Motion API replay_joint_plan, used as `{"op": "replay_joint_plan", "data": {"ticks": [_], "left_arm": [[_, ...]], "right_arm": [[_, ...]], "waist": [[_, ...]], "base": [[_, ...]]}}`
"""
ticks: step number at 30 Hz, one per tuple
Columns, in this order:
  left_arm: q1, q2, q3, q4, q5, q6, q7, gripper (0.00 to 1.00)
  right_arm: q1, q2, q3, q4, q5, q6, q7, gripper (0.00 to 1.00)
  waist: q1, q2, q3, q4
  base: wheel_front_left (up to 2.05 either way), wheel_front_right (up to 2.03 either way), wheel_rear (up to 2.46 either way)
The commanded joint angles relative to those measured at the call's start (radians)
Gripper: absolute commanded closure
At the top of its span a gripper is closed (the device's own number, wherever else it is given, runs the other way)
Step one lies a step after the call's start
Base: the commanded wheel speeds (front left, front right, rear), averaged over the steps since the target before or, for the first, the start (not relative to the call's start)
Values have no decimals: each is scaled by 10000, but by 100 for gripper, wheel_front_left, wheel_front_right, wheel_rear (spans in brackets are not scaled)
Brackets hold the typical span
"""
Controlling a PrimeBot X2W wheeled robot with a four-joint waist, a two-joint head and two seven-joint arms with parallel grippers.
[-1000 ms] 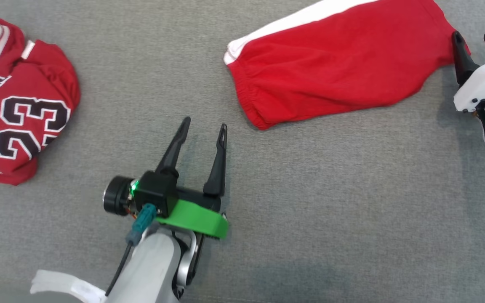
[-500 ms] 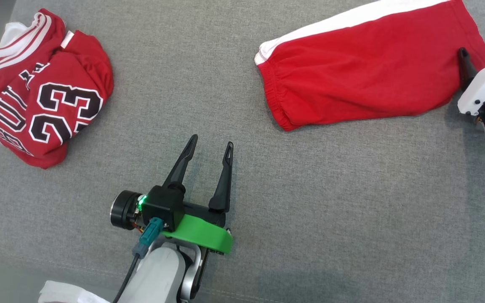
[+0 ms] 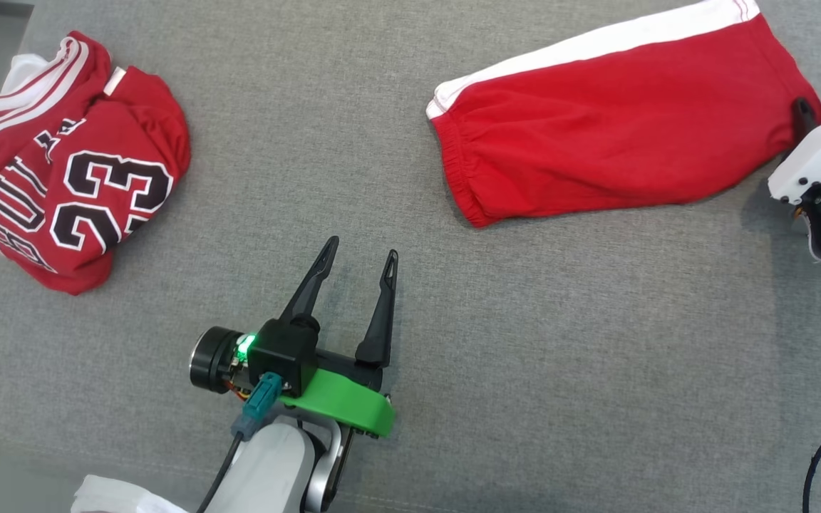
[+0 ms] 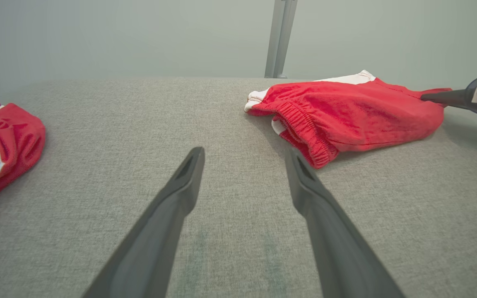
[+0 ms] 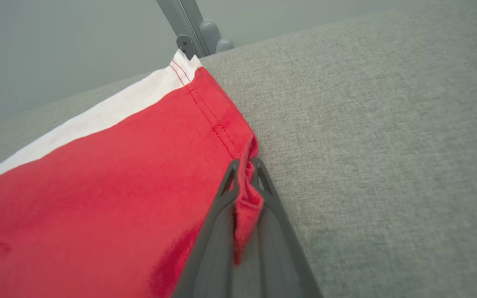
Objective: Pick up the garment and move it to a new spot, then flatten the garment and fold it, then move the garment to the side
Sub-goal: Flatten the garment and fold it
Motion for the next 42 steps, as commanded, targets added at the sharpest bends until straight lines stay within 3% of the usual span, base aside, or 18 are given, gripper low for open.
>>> {"op": "replay_joint_plan", "data": {"ticks": [1, 27, 34, 42], "left_arm": [[164, 5, 51, 31, 84, -51, 2, 0], [738, 13, 236, 51, -134, -18, 2, 0], [765, 12, 281, 83, -101, -105, 2, 0], [816, 12, 162, 22, -288, 14, 2, 0]], "right_arm": [[233, 18, -29, -95, 96, -3, -135, 100], [2557, -345, 22, -1441, 785, -3, -1047, 100], [2281, -75, 214, -2062, 428, -3, -1092, 100], [1927, 120, 344, -2950, -309, -3, -1082, 100]], "waist": [[0, -1, -112, -137], [0, -1, -1441, -2536], [0, -1, -1529, -2751], [0, -1, -1777, -2474]], "base": [[0, 0, 0], [0, 0, 0], [0, 0, 0], [0, 0, 0]]}}
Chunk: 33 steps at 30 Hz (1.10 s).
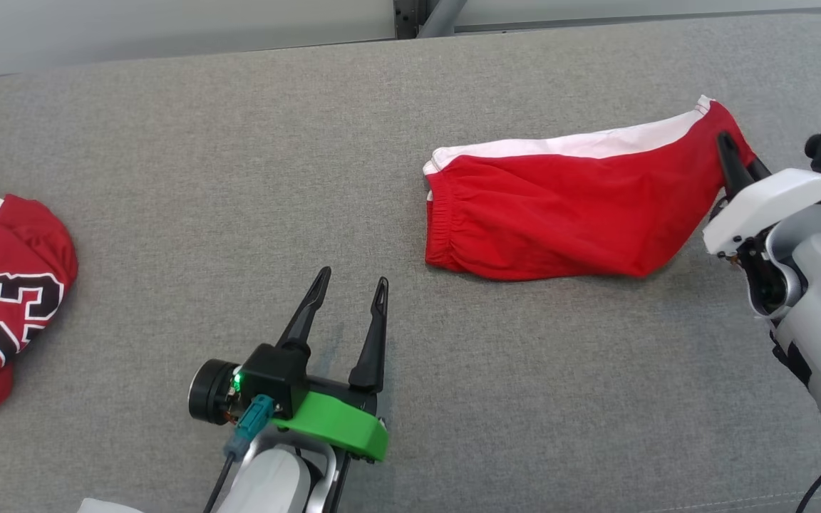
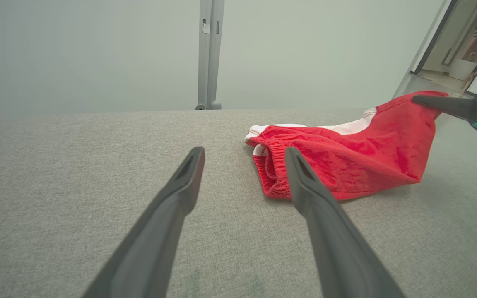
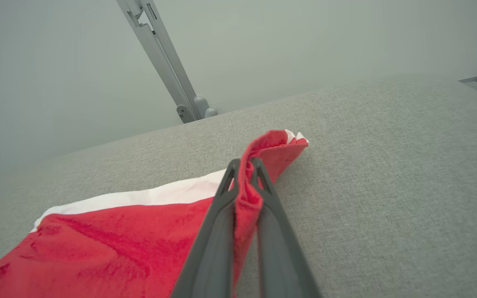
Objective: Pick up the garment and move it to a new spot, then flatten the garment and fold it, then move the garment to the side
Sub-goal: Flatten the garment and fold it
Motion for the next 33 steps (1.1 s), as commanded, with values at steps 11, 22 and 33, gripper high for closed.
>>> {"op": "replay_joint_plan", "data": {"ticks": [11, 22, 33], "left_arm": [[40, 27, -311, -75, -419, 208, 2, 0], [-57, 25, -442, -93, -727, 385, 2, 0], [-154, 27, -264, -95, -744, 382, 2, 0]], "right_arm": [[-640, 713, 1079, -713, -825, 0, 155, 100], [-693, 1383, 2321, -1744, -988, -1, 464, 100], [-82, 1591, 3393, -2319, -1290, 0, 953, 74]], "waist": [[0, -1, -281, 776], [0, -1, -93, 1149], [0, -1, 51, 931]], "base": [[0, 0, 0], [0, 0, 0], [0, 0, 0]]}}
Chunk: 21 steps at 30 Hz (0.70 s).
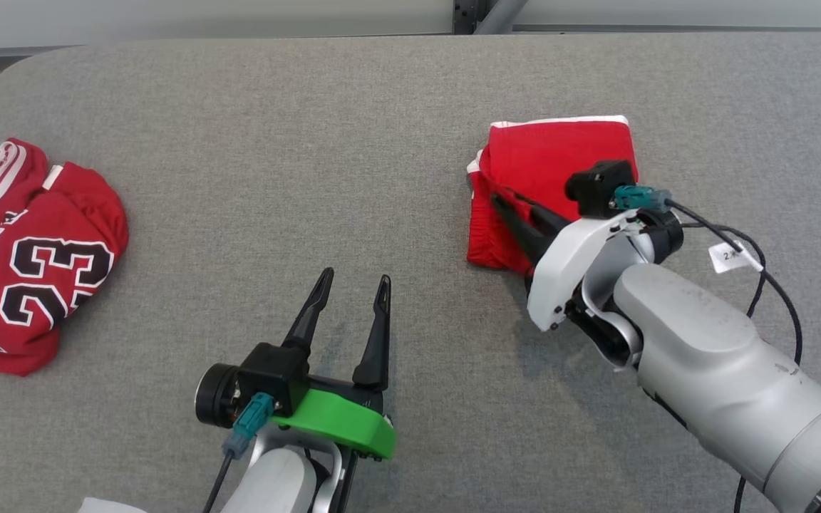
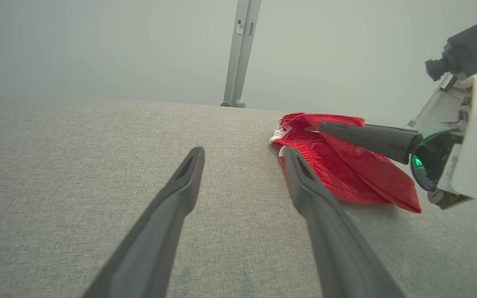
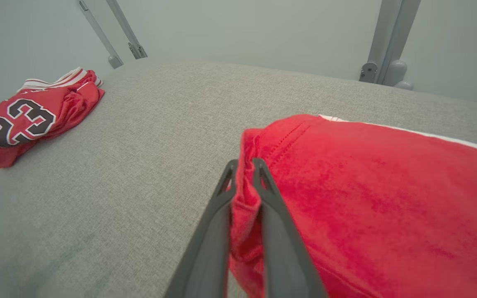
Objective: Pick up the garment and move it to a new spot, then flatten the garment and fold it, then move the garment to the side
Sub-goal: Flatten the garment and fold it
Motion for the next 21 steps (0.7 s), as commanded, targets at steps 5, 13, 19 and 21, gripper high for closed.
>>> {"op": "replay_joint_plan", "data": {"ticks": [5, 13, 19, 21], "left_arm": [[-40, 27, 92, 110, 16, 46, 2, 0], [427, 28, 345, 339, 8, 152, 2, 0], [927, 28, 906, 129, 329, 369, 2, 0], [1093, 28, 1165, -84, 518, 439, 2, 0]], "right_arm": [[748, 131, 359, -530, 87, 0, 16, 0], [2195, -228, 584, -1763, 43, -1, -526, 0], [3137, -360, -590, -1801, -709, -1, -958, 0], [3524, -298, -1756, -2159, -1167, 0, -992, 0]], "waist": [[0, 0, -130, -195], [0, 0, -869, -567], [0, 0, -1458, -882], [0, 0, -1613, -956]], "base": [[0, 0, 0], [0, 0, 0], [0, 0, 0], [0, 0, 0]]}}
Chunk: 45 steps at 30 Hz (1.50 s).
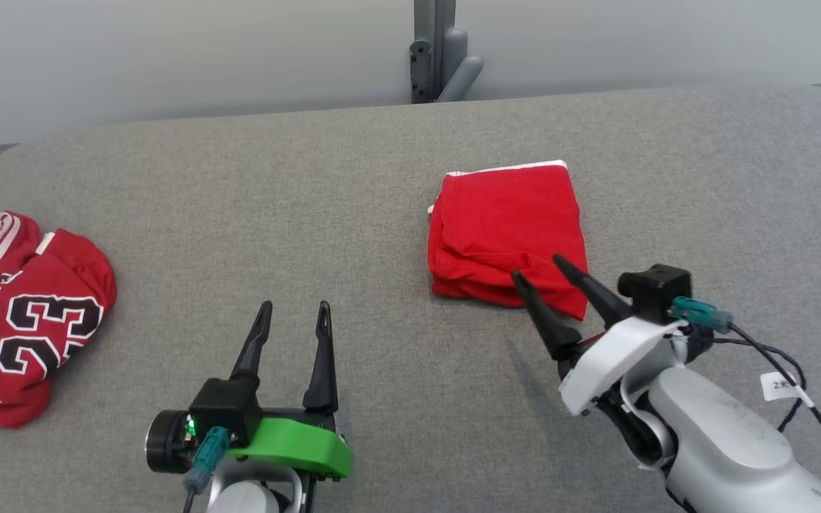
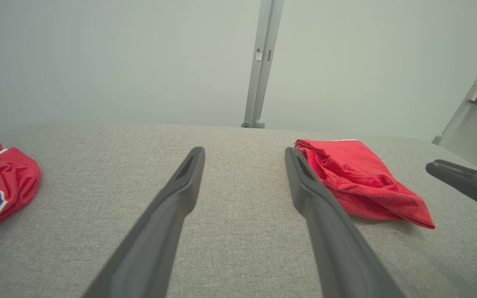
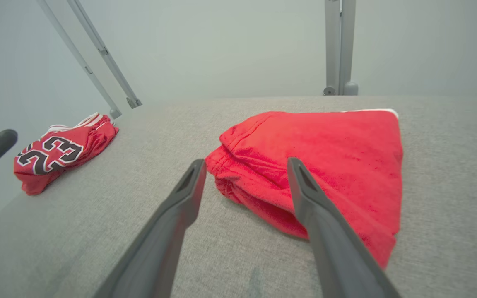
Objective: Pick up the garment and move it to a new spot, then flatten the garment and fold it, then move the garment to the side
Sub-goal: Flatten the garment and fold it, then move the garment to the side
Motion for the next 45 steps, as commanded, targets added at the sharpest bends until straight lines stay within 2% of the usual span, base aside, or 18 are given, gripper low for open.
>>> {"op": "replay_joint_plan", "data": {"ticks": [1, 6, 10, 13, 21, 27, 45], "left_arm": [[177, 32, 81, -76, 84, 38, 2, 0], [746, 32, 863, -828, 453, 19, 2, 0], [1448, 30, 1420, -1558, 592, -8, 2, 0], [1959, 29, 1639, -1791, 889, -130, 2, 0], [2894, 29, 1976, -1880, 1223, -146, 2, 0], [3254, 29, 1930, -1764, 1588, -403, 3, 0], [3197, 29, 1852, -1791, 1889, -435, 3, 0]], "right_arm": [[256, 9, -241, -146, -241, -1, -44, 0], [1965, 481, -3158, -1466, -2289, 0, -42, 0], [3036, 892, -4464, -2249, -3775, -1, -42, 0], [3595, 1156, -5064, -2752, -4766, 0, -43, 0], [4877, 1545, -6007, -3655, -5915, 0, -44, 0], [5653, 1826, -6533, -4008, -6305, 0, -45, 0], [5837, 2074, -6366, -4154, -6467, 0, -45, 0]], "waist": [[0, 0, -335, -258], [0, 0, -695, -384], [0, 0, -874, -503], [0, 0, -988, -516], [0, 0, -1192, -508], [0, 0, -1242, -389], [0, 0, -1198, -362]], "base": [[0, 0, 0], [0, 0, 0], [0, 0, 0], [0, 0, 0], [0, 0, 0], [0, 0, 0], [0, 0, 0]]}}
